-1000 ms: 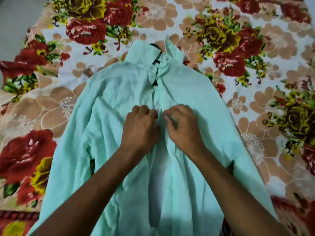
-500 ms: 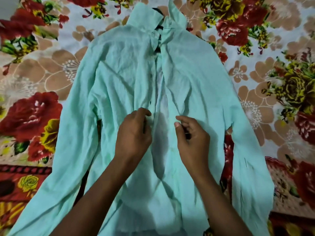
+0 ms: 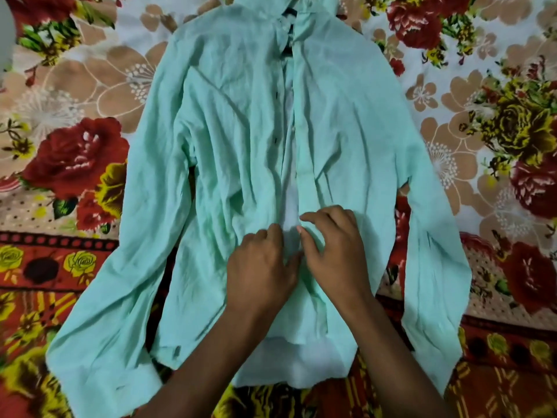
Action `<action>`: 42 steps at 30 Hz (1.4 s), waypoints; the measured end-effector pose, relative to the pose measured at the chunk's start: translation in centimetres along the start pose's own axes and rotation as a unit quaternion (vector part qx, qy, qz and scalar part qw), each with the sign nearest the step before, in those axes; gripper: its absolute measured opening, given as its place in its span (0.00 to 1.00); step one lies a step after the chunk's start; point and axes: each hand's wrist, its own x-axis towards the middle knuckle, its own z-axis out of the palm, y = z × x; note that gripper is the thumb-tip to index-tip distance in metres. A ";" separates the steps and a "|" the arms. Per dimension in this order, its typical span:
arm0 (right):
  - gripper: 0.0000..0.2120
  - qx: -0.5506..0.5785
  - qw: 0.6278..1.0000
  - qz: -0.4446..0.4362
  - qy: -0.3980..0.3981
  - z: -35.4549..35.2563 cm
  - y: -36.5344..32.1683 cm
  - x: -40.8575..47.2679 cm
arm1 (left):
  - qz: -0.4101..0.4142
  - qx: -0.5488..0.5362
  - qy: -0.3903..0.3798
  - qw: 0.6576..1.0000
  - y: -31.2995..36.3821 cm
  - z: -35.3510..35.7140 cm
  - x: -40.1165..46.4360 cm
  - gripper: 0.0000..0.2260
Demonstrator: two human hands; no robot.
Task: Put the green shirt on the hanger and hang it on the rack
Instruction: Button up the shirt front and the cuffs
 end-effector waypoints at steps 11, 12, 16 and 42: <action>0.08 0.114 0.984 0.131 0.036 -0.2 1.4 -9.7 | -0.130 -0.327 0.072 0.933 -0.1 0.7 -6.9 0.03; 0.07 0.158 0.977 0.134 0.054 -0.5 1.1 -9.7 | -0.134 -0.360 0.070 0.921 0.1 0.3 -7.2 0.04; 0.03 0.265 0.949 0.171 0.022 -1.4 0.2 -9.5 | -0.158 -0.449 0.013 0.880 -0.1 0.0 -8.5 0.10; 0.07 0.164 0.979 0.101 0.062 0.6 -0.2 -9.0 | -0.236 -0.379 0.048 0.894 0.1 0.3 -7.0 0.05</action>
